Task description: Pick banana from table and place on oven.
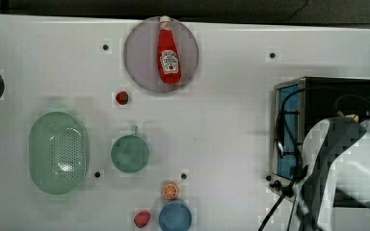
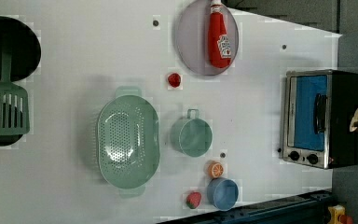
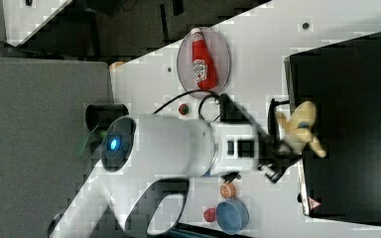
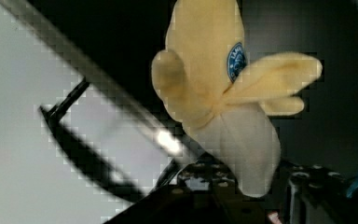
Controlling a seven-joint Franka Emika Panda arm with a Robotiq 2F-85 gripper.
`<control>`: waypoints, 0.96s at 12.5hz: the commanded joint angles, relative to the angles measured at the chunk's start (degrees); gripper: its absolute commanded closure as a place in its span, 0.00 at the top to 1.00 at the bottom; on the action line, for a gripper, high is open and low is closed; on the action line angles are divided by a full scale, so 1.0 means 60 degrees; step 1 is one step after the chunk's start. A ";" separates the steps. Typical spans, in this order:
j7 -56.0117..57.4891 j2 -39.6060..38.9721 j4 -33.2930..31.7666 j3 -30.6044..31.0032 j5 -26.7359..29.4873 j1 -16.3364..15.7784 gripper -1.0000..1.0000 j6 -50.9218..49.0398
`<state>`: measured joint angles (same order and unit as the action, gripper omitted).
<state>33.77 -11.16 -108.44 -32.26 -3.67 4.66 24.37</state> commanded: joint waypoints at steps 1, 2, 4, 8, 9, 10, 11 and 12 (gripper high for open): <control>0.1124 -0.0268 0.0502 -0.0152 0.0976 0.0057 0.26 0.0537; 0.1159 -0.0427 0.0505 -0.0214 0.1223 0.0104 0.26 0.0539; 0.1745 -0.0520 0.0505 -0.0226 0.1239 0.0124 0.30 0.0852; 0.2038 -0.0512 0.0450 -0.0223 0.1240 0.0124 0.75 0.0938; 0.2038 -0.0492 0.0433 -0.0223 0.1240 0.0123 0.86 0.0912; 0.2040 -0.0398 0.0466 -0.0225 0.1217 0.0121 0.97 0.0854; 0.2044 -0.0203 0.0574 -0.0218 0.1177 0.0095 1.00 0.0698; 0.2044 0.0080 0.0717 -0.0205 0.1061 0.0058 1.00 0.0355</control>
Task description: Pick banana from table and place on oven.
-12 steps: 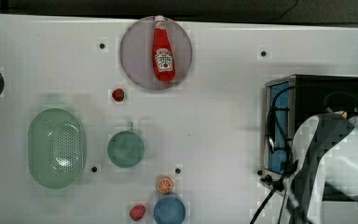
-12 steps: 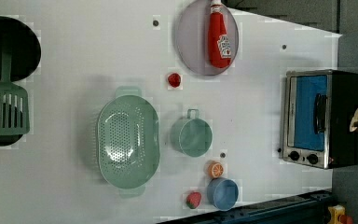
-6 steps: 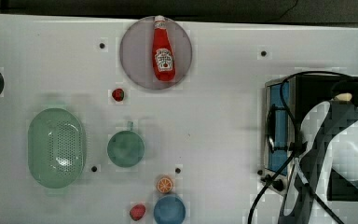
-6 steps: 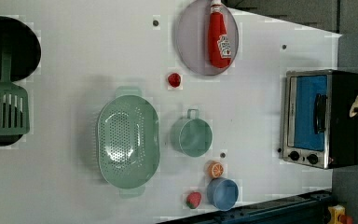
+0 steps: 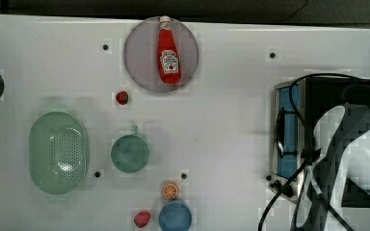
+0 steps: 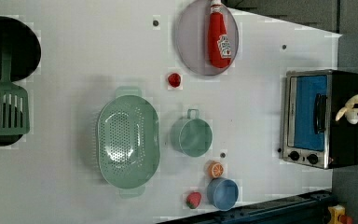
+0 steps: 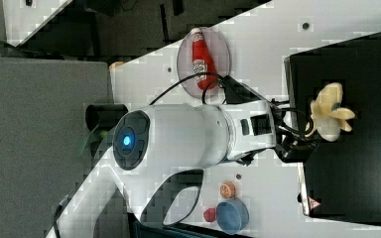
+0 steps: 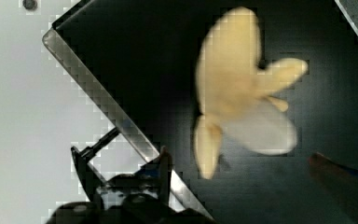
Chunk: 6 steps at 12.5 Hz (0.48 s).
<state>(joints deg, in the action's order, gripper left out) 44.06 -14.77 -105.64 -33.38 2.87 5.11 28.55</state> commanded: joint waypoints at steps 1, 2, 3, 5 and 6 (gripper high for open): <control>0.0326 0.1051 0.0426 0.0012 -0.0030 -0.0075 1.00 -0.0805; 0.0323 0.1476 0.0594 0.0073 -0.0031 -0.0162 1.00 -0.1351; 0.0267 0.1928 0.0745 0.0192 -0.0154 -0.0255 1.00 -0.1951; -0.0308 0.2823 0.0816 0.0706 -0.0781 -0.0474 1.00 -0.2967; -0.0864 0.3246 0.0792 0.1126 -0.0978 -0.0580 1.00 -0.3280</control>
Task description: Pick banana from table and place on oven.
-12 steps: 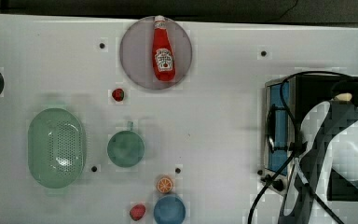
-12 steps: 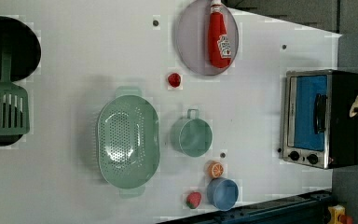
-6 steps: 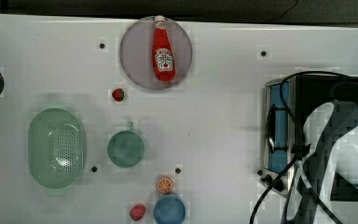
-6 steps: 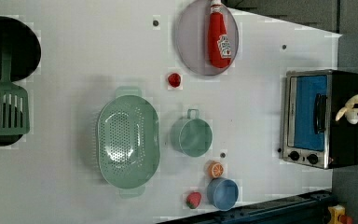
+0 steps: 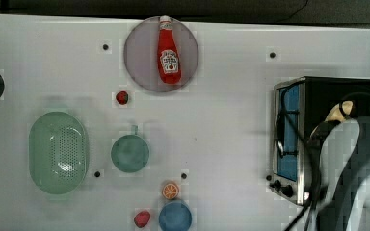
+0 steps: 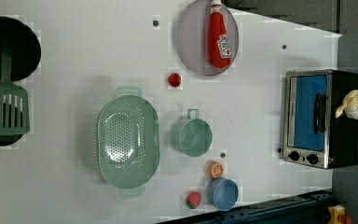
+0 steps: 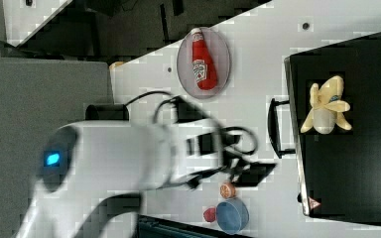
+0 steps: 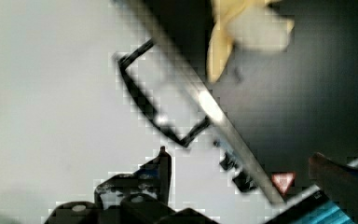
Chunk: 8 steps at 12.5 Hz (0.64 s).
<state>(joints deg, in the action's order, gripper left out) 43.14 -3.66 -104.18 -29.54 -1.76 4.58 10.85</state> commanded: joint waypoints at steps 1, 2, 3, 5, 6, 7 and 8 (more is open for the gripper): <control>-0.1418 0.1782 0.0494 0.0989 -0.0412 -0.0565 1.00 -0.0559; -0.2182 0.2124 0.0374 0.1527 -0.0537 -0.0595 1.00 -0.0759; -0.3044 0.2440 0.0167 0.2072 -0.0541 -0.0602 1.00 -0.0953; -0.4983 0.3028 -0.0461 0.3133 -0.0503 -0.0631 1.00 -0.1134; -0.5850 0.3306 -0.0793 0.3638 -0.0498 -0.0646 1.00 -0.1130; -0.6626 0.3557 -0.1073 0.4093 -0.0497 -0.0652 1.00 -0.1125; -0.7219 0.3773 -0.1277 0.4457 -0.0498 -0.0650 1.00 -0.1125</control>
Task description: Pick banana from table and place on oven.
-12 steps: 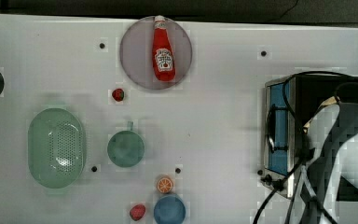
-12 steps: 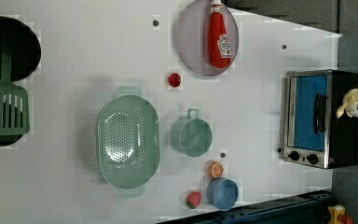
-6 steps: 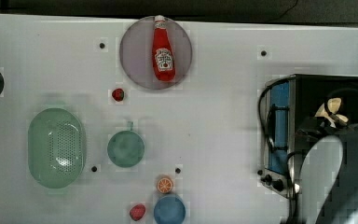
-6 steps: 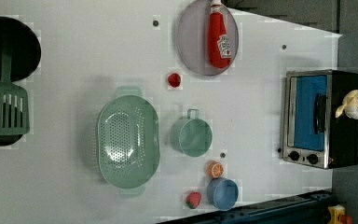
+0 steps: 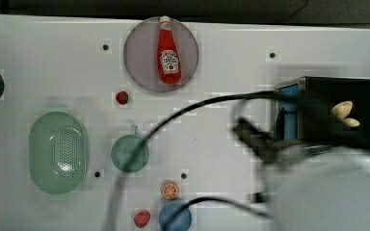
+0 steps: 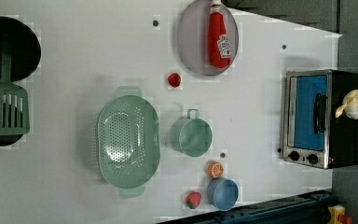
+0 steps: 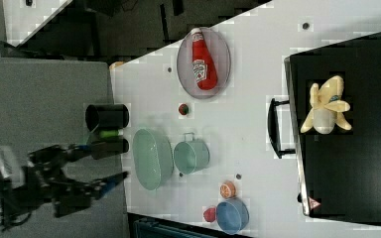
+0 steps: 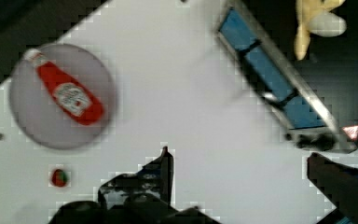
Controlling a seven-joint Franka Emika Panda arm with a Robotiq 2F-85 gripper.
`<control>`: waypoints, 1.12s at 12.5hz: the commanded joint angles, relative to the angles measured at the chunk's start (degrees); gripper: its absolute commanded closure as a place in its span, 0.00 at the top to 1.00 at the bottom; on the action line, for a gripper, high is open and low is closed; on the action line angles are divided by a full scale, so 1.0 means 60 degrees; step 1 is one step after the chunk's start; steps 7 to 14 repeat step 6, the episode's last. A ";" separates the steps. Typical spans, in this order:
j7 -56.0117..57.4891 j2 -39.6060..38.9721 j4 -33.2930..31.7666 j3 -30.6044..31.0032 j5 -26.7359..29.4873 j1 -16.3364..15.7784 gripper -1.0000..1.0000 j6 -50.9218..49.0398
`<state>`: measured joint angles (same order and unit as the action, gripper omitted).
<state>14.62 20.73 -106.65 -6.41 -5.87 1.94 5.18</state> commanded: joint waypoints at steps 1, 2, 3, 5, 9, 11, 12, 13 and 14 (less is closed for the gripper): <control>-0.2864 -0.0139 -0.1007 0.0852 0.0250 -0.0218 1.00 -0.0181; -0.2941 -0.0028 -0.1137 0.1006 0.0406 -0.0218 1.00 -0.0209; -0.2940 0.0062 -0.1272 0.1017 0.0559 -0.0216 1.00 -0.0235; -0.2940 0.0145 -0.1444 0.0883 0.0658 -0.0207 1.00 -0.0238; -0.2939 0.0144 -0.1461 0.0819 0.0658 -0.0205 1.00 -0.0238; -0.2939 0.0144 -0.1461 0.0819 0.0658 -0.0205 1.00 -0.0238; -0.2939 0.0144 -0.1461 0.0819 0.0658 -0.0205 1.00 -0.0238; -0.2939 0.0144 -0.1461 0.0819 0.0658 -0.0205 1.00 -0.0238; -0.2939 0.0144 -0.1461 0.0819 0.0658 -0.0205 1.00 -0.0238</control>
